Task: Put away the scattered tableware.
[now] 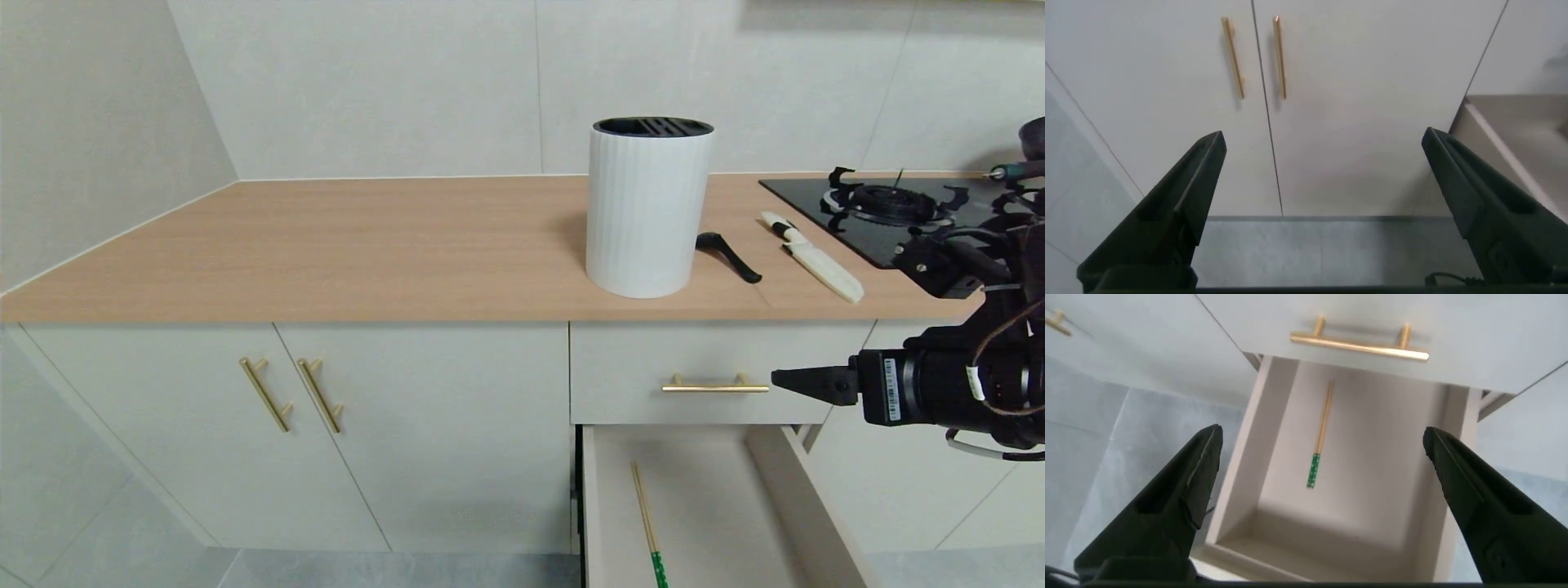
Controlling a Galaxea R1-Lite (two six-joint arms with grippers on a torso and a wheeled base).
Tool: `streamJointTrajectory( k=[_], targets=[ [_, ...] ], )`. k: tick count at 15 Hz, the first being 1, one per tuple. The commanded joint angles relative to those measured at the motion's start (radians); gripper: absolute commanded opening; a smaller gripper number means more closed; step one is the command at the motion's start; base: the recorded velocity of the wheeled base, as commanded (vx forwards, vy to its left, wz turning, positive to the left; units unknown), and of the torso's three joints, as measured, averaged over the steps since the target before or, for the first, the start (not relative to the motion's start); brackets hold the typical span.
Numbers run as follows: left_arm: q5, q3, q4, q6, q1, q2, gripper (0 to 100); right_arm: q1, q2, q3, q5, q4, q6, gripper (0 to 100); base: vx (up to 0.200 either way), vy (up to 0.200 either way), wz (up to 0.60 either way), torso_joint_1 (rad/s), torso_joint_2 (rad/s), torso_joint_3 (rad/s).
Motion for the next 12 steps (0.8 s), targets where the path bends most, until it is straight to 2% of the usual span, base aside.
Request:
streamJointTrajectory(
  k=[1,3,6,9,10,12],
  targets=[
    [0.0,0.0,0.001,0.0,0.001,0.0,100,0.001,0.005,0.002,0.0,0.0,0.001,100,0.0,0.0,0.0,0.212,-0.48,-0.266],
    [0.0,0.0,0.001,0.0,0.001,0.0,100,0.001,0.007,0.003,0.0,0.0,-0.001,100,0.0,0.0,0.0,0.178,-0.38,-0.217],
    [0.0,0.0,0.0,0.0,0.001,0.0,100,-0.004,0.01,0.0,0.0,-0.026,-0.033,100,0.0,0.0,0.0,0.048,-0.1,-0.048],
    [0.0,0.0,0.0,0.0,-0.001,0.0,100,-0.091,0.068,-0.017,0.014,-0.162,-0.094,100,0.0,0.0,0.0,0.0,0.0,0.0],
    [0.0,0.0,0.0,0.0,-0.001,0.0,100,-0.131,0.126,-0.058,0.041,-0.213,-0.124,100,0.0,0.0,0.0,0.0,0.0,0.0],
    [0.0,0.0,0.0,0.0,0.001,0.0,100,-0.191,0.238,-0.187,0.124,-0.219,-0.16,100,0.0,0.0,0.0,0.0,0.0,0.0]
  ],
)
